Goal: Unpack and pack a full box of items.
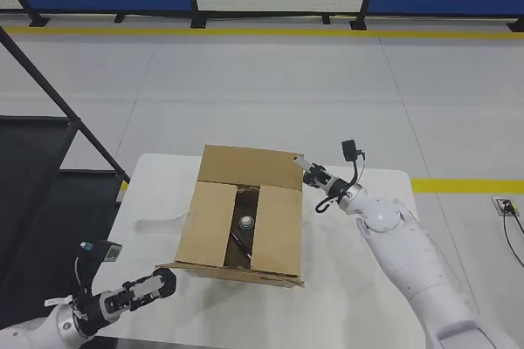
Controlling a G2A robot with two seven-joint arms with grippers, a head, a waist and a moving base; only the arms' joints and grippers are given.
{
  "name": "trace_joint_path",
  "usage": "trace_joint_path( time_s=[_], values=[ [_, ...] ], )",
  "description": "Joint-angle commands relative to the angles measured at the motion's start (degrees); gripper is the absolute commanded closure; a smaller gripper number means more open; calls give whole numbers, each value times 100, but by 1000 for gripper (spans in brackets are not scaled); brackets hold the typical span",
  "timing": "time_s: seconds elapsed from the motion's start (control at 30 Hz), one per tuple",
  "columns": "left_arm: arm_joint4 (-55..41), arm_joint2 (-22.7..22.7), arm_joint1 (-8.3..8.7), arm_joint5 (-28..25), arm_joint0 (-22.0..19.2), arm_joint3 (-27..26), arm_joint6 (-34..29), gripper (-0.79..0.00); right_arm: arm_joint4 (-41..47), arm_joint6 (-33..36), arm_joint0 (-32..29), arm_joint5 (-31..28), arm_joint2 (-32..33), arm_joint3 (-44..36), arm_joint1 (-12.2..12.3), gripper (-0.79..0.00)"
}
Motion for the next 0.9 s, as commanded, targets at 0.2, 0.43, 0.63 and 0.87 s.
trace_joint_path(
  time_s=[0.2,0.43,0.63,0.87],
  values=[
    [75,209,-36,508,-123,-77,1214,-785,895,898,393,-1014,55,897,-170,-785],
    [352,550,-91,634,-242,-155,2224,-785,1223,1302,490,-1638,171,1059,-183,-785],
    [905,726,-118,496,-305,-234,2837,-785,1550,1854,425,-1952,317,860,-120,-785],
    [1537,1032,-149,239,-410,-166,3262,-785,1743,2617,178,-1758,399,9,20,-785]
  ],
)
